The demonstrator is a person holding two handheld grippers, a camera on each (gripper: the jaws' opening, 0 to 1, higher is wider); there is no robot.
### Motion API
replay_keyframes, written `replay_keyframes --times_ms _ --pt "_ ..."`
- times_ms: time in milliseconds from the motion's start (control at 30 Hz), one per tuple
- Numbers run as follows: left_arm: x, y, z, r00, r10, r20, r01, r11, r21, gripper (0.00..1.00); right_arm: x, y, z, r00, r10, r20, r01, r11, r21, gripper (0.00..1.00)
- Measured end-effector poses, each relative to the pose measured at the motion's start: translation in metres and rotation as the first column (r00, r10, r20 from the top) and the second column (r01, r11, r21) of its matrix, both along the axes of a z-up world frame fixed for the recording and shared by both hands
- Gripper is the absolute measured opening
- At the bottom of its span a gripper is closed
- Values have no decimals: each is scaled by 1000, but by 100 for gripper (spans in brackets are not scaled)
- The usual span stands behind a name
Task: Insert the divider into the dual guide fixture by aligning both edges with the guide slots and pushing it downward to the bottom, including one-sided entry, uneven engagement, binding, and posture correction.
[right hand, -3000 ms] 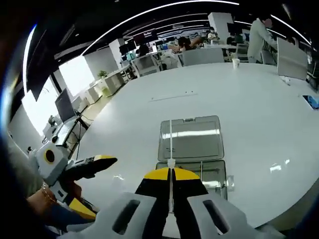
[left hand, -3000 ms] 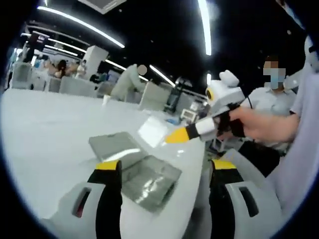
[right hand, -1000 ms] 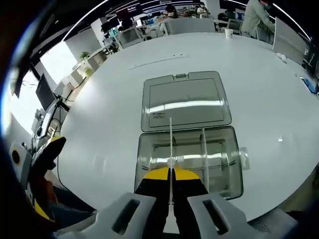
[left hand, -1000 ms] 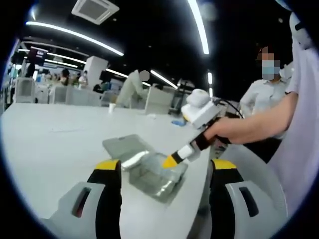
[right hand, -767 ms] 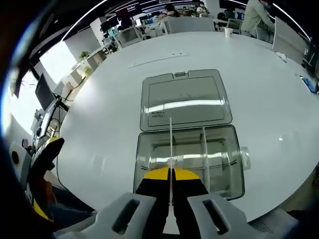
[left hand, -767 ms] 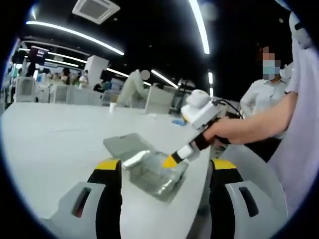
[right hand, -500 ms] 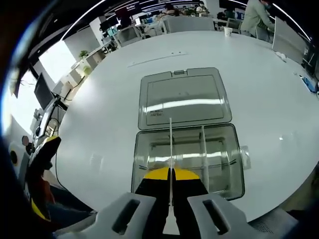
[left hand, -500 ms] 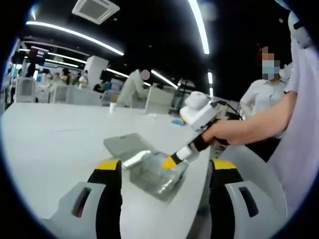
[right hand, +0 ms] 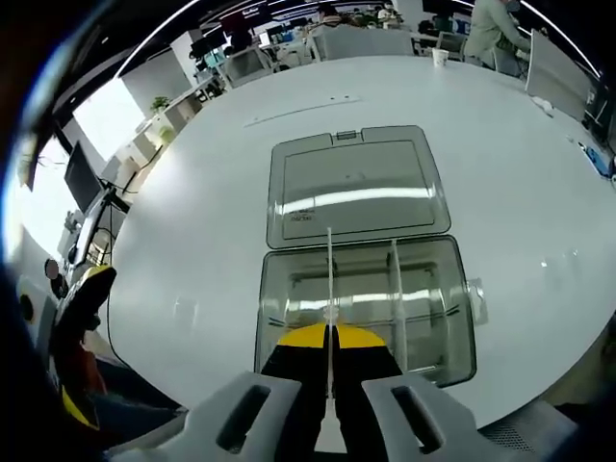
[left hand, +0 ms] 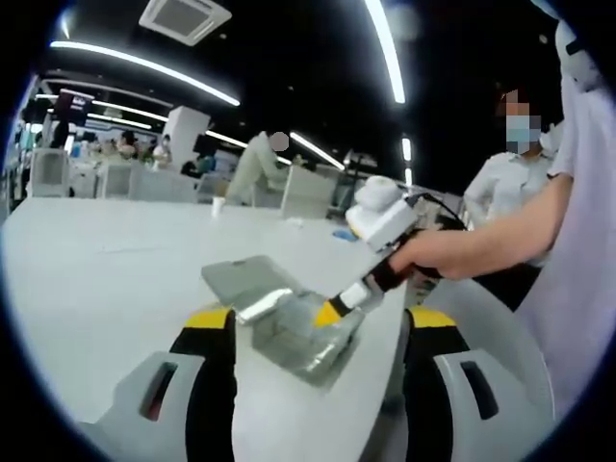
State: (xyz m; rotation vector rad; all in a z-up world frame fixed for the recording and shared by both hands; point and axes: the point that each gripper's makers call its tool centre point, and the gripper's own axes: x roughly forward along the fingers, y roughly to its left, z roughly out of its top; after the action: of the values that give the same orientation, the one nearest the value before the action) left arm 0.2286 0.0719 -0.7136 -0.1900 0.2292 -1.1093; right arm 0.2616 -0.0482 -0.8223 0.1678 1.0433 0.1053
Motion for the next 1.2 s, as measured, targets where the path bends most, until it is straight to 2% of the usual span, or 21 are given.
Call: replay_keyframes --times_ms 300,533,733,1200 --pt "0 1 -1 1000 3 -1 -3 1000 -5 68 0 0 4 1000 -11 -6 11 1000 -5 0" --pt "-2 2 1 1000 -2 -1 2 1000 -16 68 -2 2 3 1000 1 -19 -1 999 -49 0" --pt "-3 4 2 1000 -8 0 8 1000 -22 67 -4 1 2 1000 -1 -6 0 996 -90 0" --pt "-2 8 2 1000 -9 -7 8 999 -37 67 -3 0 2 1000 -16 -27 13 995 -97 0"
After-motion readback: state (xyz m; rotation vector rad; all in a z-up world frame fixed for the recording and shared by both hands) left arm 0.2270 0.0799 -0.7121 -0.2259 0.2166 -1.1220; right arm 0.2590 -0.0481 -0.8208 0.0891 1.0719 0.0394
